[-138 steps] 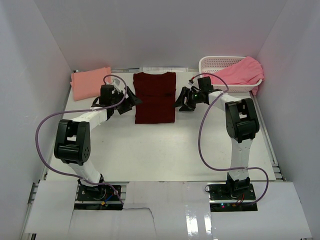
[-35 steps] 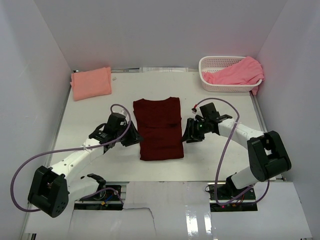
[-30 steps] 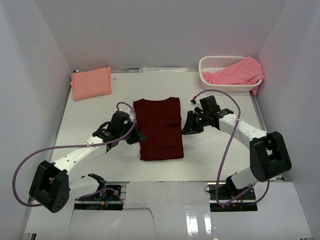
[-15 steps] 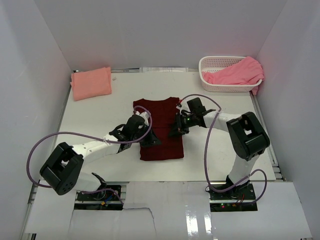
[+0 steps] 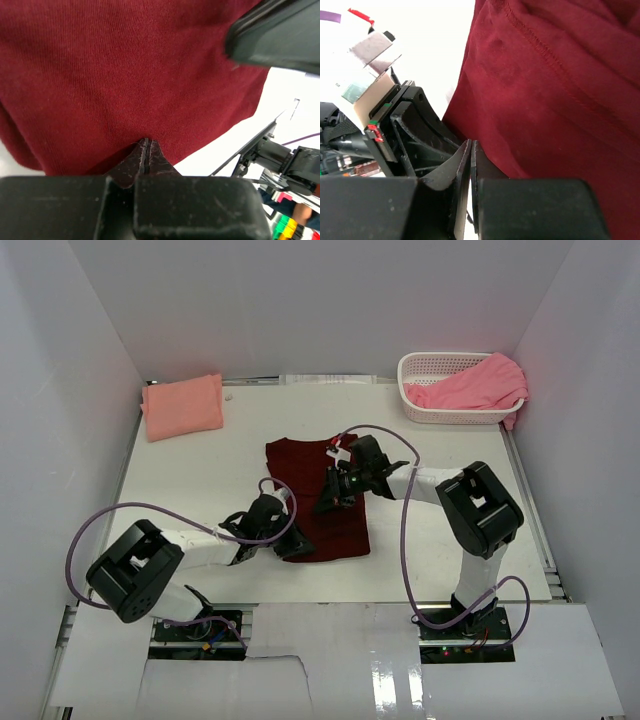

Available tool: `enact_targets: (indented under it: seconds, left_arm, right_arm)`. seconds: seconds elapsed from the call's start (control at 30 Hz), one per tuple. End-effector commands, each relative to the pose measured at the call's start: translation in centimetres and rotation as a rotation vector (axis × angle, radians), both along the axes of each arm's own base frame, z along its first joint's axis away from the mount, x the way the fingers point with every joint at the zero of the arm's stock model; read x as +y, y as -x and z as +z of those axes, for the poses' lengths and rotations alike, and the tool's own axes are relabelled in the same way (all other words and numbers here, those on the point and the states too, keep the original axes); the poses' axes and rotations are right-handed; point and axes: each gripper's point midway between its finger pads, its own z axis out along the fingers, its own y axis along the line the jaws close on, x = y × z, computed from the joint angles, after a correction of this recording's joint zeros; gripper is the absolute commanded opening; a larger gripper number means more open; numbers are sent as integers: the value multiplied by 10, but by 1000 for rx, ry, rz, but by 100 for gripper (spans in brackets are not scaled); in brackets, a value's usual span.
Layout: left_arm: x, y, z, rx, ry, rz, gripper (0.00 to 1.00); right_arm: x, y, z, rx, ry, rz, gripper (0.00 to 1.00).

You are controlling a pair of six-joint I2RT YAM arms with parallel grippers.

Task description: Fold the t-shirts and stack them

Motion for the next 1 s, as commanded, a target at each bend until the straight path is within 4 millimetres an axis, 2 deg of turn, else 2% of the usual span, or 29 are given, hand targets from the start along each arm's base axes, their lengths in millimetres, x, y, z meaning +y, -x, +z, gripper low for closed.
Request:
enact_targets:
  seconds: [0.0, 0.27, 0.57, 0.6, 0.7, 0.83, 0.9, 0.93, 0.97]
  left_arm:
    - [7, 6, -20, 39, -47, 6, 0]
    - [11, 17, -30, 75, -52, -5, 0]
    - [20, 30, -39, 116, -69, -5, 0]
    - [19, 32, -42, 132, -72, -14, 0]
    - [19, 36, -47, 156, -78, -25, 0]
    - [18, 37, -48, 164, -78, -31, 0]
    - [19, 37, -47, 163, -77, -30, 0]
    - [19, 38, -47, 164, -77, -30, 0]
    - [20, 38, -47, 166, -78, -29, 0]
  right_arm:
    - [3, 1, -13, -32, 7, -12, 8]
    - [6, -8, -44, -32, 38, -25, 8]
    - [9, -32, -61, -85, 79, -52, 8]
    - [13, -42, -56, -102, 67, -58, 8]
    - [16, -59, -60, -108, 67, -65, 8]
    - [22, -107, -58, -145, 63, -93, 8]
    - [19, -130, -55, -159, 56, -120, 9]
    - [19, -137, -61, -150, 56, -124, 8]
    - [25, -156, -47, -183, 33, -134, 9]
